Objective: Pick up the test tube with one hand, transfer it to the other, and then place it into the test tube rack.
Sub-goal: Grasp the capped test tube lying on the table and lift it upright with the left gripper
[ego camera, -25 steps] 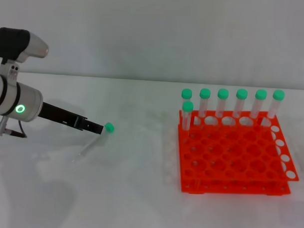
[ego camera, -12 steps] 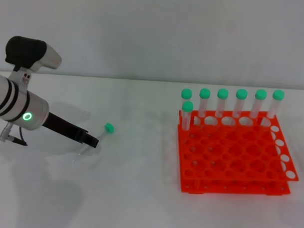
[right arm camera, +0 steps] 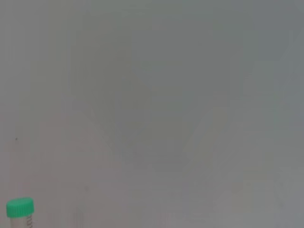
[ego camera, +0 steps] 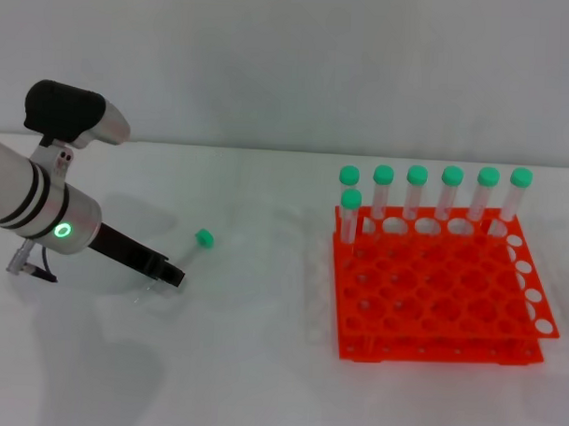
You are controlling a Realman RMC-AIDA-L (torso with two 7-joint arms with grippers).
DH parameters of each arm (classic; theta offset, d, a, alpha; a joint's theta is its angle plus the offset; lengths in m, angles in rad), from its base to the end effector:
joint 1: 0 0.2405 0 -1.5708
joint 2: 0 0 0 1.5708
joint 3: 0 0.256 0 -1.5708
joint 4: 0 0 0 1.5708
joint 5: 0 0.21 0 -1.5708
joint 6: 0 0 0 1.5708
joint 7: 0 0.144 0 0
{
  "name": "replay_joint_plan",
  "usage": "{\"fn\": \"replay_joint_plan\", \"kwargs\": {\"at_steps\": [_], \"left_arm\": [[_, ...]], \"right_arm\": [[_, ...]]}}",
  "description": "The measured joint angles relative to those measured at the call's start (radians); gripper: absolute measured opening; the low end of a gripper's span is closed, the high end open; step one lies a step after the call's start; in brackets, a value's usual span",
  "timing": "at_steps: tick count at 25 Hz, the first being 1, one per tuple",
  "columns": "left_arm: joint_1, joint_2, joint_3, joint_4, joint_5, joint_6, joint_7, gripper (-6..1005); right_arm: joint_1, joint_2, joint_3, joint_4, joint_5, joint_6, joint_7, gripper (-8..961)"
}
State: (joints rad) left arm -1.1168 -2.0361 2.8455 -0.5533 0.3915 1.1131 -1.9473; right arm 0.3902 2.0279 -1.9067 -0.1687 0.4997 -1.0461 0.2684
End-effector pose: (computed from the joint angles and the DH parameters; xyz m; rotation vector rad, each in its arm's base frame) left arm -0.2747 0.4274 0.0162 -2.3280 -1.2109 0.2500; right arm 0.3669 0.3306 0.0176 -1.5253 0.6678 0.6301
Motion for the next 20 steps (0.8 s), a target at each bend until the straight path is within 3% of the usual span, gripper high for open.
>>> {"fn": "replay_joint_plan", "kwargs": {"at_steps": [20], "left_arm": [[-0.013, -0.011, 0.000, 0.012, 0.050, -0.020, -0.014, 387]], "right_arm": [[-0.002, 0.000, 0.000, 0.000, 0.003, 0.000, 0.000, 870]]}}
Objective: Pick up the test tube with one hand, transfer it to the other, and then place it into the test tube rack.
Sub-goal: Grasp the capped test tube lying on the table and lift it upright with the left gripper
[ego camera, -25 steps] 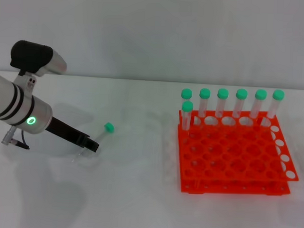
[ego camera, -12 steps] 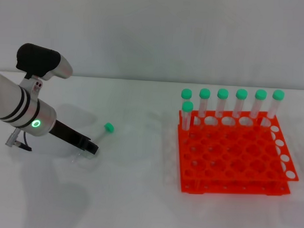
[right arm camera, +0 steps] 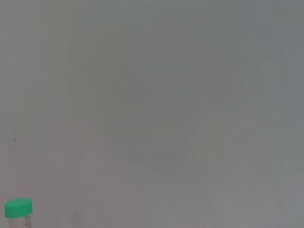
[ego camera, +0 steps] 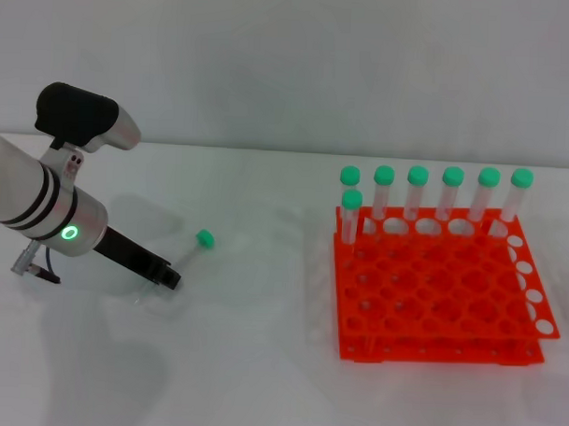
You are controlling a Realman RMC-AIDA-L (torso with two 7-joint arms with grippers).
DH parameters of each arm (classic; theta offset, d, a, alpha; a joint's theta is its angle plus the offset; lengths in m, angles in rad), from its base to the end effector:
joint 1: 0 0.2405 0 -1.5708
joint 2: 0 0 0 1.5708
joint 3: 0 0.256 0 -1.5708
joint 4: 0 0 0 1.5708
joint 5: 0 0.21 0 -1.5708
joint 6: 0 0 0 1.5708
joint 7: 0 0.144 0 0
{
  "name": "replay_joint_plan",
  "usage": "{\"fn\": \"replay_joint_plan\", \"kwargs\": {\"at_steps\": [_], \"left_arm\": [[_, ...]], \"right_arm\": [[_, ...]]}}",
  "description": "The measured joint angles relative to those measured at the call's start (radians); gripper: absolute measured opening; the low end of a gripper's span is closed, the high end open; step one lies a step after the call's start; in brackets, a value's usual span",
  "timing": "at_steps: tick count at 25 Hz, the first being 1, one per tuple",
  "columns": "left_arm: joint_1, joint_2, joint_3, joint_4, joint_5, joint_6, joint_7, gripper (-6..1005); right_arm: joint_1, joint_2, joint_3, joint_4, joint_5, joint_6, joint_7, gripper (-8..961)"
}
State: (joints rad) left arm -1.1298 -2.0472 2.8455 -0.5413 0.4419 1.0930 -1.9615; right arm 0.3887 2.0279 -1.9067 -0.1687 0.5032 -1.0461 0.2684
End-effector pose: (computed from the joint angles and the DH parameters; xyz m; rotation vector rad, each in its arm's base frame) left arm -0.2732 0.4267 0.0098 -2.3377 -1.1916 0.3078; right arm 0.3677 0.3301 0.0179 -1.5212 0.6704 0.6297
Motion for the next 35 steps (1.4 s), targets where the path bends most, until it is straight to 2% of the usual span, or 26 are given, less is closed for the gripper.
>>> {"fn": "replay_joint_plan", "kwargs": {"at_steps": [11, 24, 30, 35], "left_arm": [[-0.006, -0.002, 0.000, 0.004, 0.013, 0.000, 0.001, 258], [-0.011, 0.002, 0.000, 0.044, -0.020, -0.044, 0.024, 197], [0.001, 0.006, 0.000, 0.041, -0.121, -0.064, 0.076, 199], [0.042, -0.002, 0.000, 0.042, -0.291, -0.097, 0.184, 200]], "right_arm": [[0.003, 0.000, 0.000, 0.000, 0.000, 0.000, 0.000, 869], [0.004, 0.000, 0.006, 0.000, 0.000, 0.000, 0.000, 869], [0.004, 0.000, 0.008, 0.000, 0.000, 0.000, 0.000, 869], [0.004, 0.000, 0.009, 0.000, 0.000, 0.000, 0.000, 869]]}}
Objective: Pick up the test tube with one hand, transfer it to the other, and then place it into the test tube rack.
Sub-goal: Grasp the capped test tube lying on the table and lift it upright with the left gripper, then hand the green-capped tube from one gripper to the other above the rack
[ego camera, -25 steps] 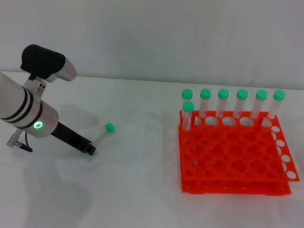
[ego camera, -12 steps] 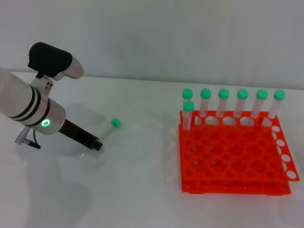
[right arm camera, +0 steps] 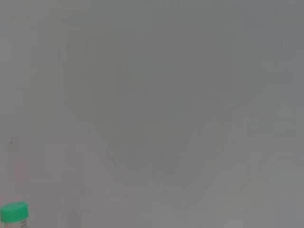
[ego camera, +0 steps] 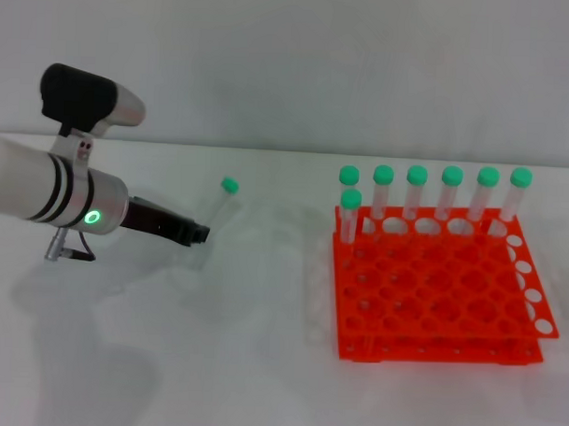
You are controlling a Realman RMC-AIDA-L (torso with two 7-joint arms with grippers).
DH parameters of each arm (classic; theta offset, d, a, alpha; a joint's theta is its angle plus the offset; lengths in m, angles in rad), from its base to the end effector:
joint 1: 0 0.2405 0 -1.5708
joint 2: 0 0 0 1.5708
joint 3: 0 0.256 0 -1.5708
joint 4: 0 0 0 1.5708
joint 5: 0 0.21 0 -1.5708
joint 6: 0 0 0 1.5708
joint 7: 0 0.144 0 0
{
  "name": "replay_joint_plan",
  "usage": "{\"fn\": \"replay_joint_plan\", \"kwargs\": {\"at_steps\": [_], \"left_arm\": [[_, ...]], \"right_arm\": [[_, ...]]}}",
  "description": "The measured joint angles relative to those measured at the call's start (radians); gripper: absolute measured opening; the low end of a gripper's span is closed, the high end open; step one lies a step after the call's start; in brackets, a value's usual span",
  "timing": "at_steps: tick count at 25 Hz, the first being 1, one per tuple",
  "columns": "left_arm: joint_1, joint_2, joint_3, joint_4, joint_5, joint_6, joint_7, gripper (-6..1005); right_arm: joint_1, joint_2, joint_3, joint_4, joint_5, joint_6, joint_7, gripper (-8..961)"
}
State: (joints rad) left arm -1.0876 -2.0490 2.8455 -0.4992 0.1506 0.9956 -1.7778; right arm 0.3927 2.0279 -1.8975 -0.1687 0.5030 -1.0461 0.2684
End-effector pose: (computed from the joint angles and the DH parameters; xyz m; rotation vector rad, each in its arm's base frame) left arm -0.2632 0.4435 0.0033 -2.3203 -1.0686 0.0174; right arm 0.3670 0.3318 0.0193 -1.5136 0.6696 0.6340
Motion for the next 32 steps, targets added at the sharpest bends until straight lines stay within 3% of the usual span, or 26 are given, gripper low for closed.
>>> {"fn": "replay_joint_plan", "kwargs": {"at_steps": [10, 15, 21, 25, 32], "left_arm": [[0.156, -0.018, -0.001, 0.033, -0.553, 0.024, 0.357, 202], [0.288, -0.025, -0.002, 0.155, -0.913, 0.136, 0.700, 203], [0.424, -0.030, -0.006, 0.364, -1.235, 0.281, 1.055, 204], [0.479, -0.032, -0.007, 0.493, -1.311, 0.326, 1.186, 205], [0.531, -0.038, -0.003, 0.692, -1.238, 0.369, 1.464, 207]], "right_arm": [[0.000, 0.000, 0.000, 0.000, 0.000, 0.000, 0.000, 869], [0.000, 0.000, 0.000, 0.000, 0.000, 0.000, 0.000, 869], [-0.001, 0.000, -0.006, 0.000, 0.000, 0.000, 0.006, 869], [-0.010, 0.000, -0.012, -0.010, -0.004, -0.019, 0.012, 868], [-0.026, -0.006, -0.126, -0.039, -0.008, -0.130, 0.081, 868]]}}
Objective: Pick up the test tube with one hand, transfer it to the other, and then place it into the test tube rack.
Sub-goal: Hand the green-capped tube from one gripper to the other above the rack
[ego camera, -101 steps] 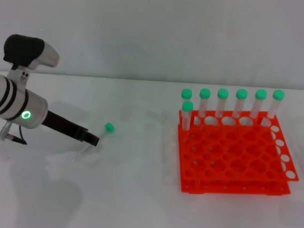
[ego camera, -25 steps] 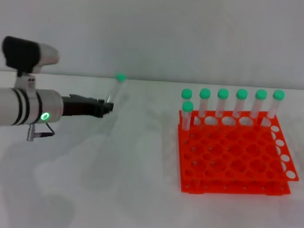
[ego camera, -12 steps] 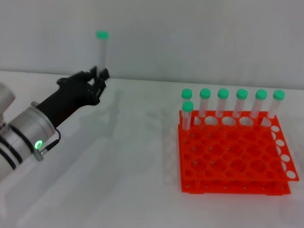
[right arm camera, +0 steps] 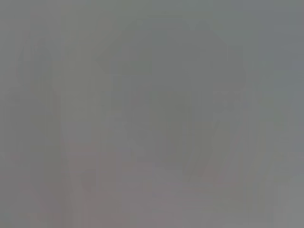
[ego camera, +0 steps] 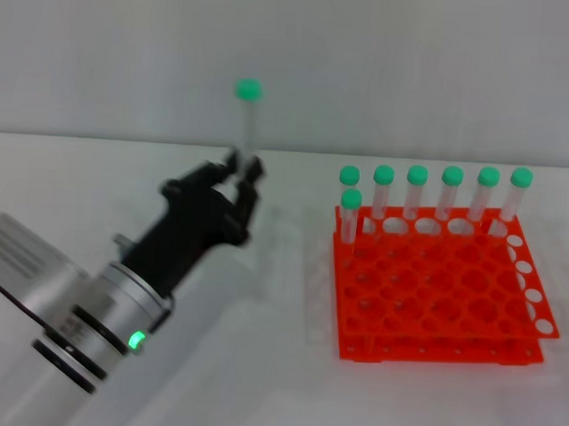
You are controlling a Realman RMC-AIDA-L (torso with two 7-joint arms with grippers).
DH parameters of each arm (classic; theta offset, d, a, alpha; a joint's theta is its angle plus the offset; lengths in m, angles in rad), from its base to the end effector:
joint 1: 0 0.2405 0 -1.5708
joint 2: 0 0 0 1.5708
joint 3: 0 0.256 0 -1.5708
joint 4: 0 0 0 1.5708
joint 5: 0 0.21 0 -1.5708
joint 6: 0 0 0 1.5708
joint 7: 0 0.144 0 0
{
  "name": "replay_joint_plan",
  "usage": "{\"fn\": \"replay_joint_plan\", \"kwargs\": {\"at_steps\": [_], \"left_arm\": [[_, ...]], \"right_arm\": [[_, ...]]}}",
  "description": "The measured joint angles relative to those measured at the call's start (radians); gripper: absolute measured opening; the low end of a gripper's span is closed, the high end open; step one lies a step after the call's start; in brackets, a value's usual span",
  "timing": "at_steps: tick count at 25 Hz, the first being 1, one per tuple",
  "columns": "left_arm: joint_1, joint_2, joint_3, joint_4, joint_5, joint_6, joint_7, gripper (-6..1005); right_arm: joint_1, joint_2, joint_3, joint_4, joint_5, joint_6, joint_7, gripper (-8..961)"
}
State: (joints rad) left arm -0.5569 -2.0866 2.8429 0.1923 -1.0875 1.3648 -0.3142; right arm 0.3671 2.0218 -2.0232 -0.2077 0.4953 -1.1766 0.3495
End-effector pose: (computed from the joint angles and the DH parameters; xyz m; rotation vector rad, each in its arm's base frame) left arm -0.2445 0.3309 -0.0551 -1.9087 -0.4153 -1.0727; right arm 0.3414 0.3239 0.0109 -1.6037 0.6056 0.8049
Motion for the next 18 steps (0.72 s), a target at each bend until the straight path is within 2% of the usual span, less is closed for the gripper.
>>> {"fn": "replay_joint_plan", "kwargs": {"at_steps": [5, 9, 10, 13, 18], "left_arm": [[0.007, -0.006, 0.000, 0.065, 0.098, -0.024, 0.056, 208], [0.009, -0.008, 0.000, 0.112, 0.140, -0.066, 0.059, 209], [0.007, -0.008, 0.000, 0.118, 0.156, -0.078, 0.059, 209], [0.002, -0.011, 0.000, 0.126, 0.202, -0.108, 0.061, 210], [0.003, -0.013, 0.000, 0.149, 0.239, -0.150, 0.063, 211]], "right_arm": [[0.018, -0.015, -0.114, -0.001, -0.026, -0.124, 0.142, 868], [0.053, -0.037, -0.132, 0.005, -0.168, -0.221, 0.283, 868], [0.073, -0.049, -0.132, 0.005, -0.234, -0.242, 0.323, 868], [0.118, -0.062, -0.132, 0.004, -0.340, -0.255, 0.394, 868], [0.181, -0.057, -0.134, 0.004, -0.427, -0.254, 0.429, 868]]}}
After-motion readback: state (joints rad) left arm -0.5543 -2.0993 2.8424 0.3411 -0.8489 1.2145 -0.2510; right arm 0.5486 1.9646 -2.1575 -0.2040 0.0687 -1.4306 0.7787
